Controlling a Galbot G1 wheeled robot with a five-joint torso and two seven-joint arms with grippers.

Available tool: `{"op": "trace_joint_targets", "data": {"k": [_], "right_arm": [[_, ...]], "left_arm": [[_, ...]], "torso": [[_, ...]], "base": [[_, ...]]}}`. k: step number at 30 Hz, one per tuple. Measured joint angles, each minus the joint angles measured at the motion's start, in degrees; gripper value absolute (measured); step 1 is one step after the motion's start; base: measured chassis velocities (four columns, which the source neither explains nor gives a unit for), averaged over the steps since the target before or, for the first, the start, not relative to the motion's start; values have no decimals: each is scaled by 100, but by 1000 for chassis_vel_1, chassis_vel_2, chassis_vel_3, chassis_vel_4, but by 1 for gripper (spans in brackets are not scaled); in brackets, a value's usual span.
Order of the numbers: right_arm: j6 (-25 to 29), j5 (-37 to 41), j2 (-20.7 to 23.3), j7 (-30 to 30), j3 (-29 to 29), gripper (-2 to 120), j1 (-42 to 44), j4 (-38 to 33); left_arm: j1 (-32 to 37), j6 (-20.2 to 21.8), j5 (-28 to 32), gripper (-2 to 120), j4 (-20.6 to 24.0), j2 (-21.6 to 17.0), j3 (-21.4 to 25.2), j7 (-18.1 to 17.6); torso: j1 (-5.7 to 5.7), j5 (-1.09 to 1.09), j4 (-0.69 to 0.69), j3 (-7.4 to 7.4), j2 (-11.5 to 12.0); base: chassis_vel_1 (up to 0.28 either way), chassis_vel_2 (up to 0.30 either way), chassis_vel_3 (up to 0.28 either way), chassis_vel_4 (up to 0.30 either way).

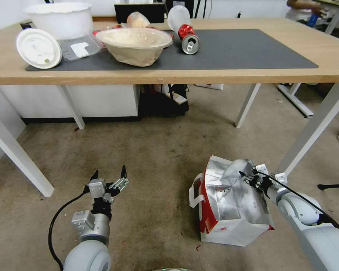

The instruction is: Pick up the food delivery bag from the floor and place it on the table.

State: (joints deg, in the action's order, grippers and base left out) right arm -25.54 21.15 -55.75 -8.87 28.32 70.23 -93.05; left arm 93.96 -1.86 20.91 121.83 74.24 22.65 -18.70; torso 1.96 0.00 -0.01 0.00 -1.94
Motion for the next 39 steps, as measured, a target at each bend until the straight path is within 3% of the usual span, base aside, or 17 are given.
{"op": "trace_joint_targets", "data": {"k": [3,4,9,10,13,15,17,18,21,22,25,26,30,31,34,37,39], "right_arm": [[6,0,0,0,-3,34,0,2],[25,-10,0,-13,-12,21,-2,22],[38,-31,1,-37,-18,7,-18,38],[147,-27,17,-112,-23,0,-35,61],[429,56,43,-307,-23,0,-57,98],[1167,318,126,-960,20,0,-65,171],[1373,443,165,-1182,35,0,-60,181],[1869,795,289,-1762,59,0,-38,184],[2415,1191,489,-2763,116,0,-41,202],[2415,1191,489,-2763,116,0,-41,202],[2871,1674,705,-4176,143,0,-200,374],[2871,1674,705,-4176,143,0,-200,374],[2748,2471,963,-5594,121,0,-523,469],[2748,2471,963,-5594,121,0,-523,469],[2386,2904,1075,-6074,85,0,-651,407],[1675,3455,1258,-6973,11,0,-777,185],[1526,3535,1294,-7142,-7,0,-782,127]], "left_arm": [[3,-5,0,100,0,-1,-1,-4],[9,-23,-5,100,0,-7,-4,-15],[3,-56,-10,100,0,-14,-4,-22],[3,-70,-12,100,-2,-21,4,-30],[3,-77,-11,100,-5,-27,24,-40],[16,-80,16,100,5,-40,56,-38],[26,-80,28,100,18,-44,66,-24],[40,-81,44,100,39,-46,76,-1],[38,-102,58,100,47,-21,77,2],[38,-102,58,100,47,-21,77,2],[31,-106,103,100,86,29,72,-43],[31,-106,103,100,86,29,72,-43],[35,-67,129,100,141,56,111,-60],[35,-67,129,100,141,56,111,-60],[47,-37,129,100,175,62,135,-60],[59,83,125,100,269,81,195,-101],[58,118,126,100,289,86,208,-117]], "torso": [[0,0,0,0,0],[0,0,0,0,-1],[0,0,0,0,0],[0,0,0,0,-1],[0,0,0,0,-1],[0,1,0,0,-1],[1,1,0,0,-1],[0,0,1,0,-1],[0,0,0,0,-1],[0,0,0,0,-1],[0,2,0,0,-2],[0,2,0,0,-2],[0,1,0,0,-2],[0,1,0,0,-2],[1,1,0,0,-2],[0,0,1,0,-2],[1,-1,1,0,-2]], "base": [[0,0,0,0],[0,0,0,0],[0,0,0,0],[0,0,0,0],[0,0,0,0],[0,0,0,0],[0,0,0,0],[0,0,0,0],[0,0,0,0],[0,0,0,0],[0,0,0,0],[0,0,0,0],[0,0,0,0],[0,0,0,0],[0,0,0,0],[0,0,0,0],[0,0,0,0]]}}
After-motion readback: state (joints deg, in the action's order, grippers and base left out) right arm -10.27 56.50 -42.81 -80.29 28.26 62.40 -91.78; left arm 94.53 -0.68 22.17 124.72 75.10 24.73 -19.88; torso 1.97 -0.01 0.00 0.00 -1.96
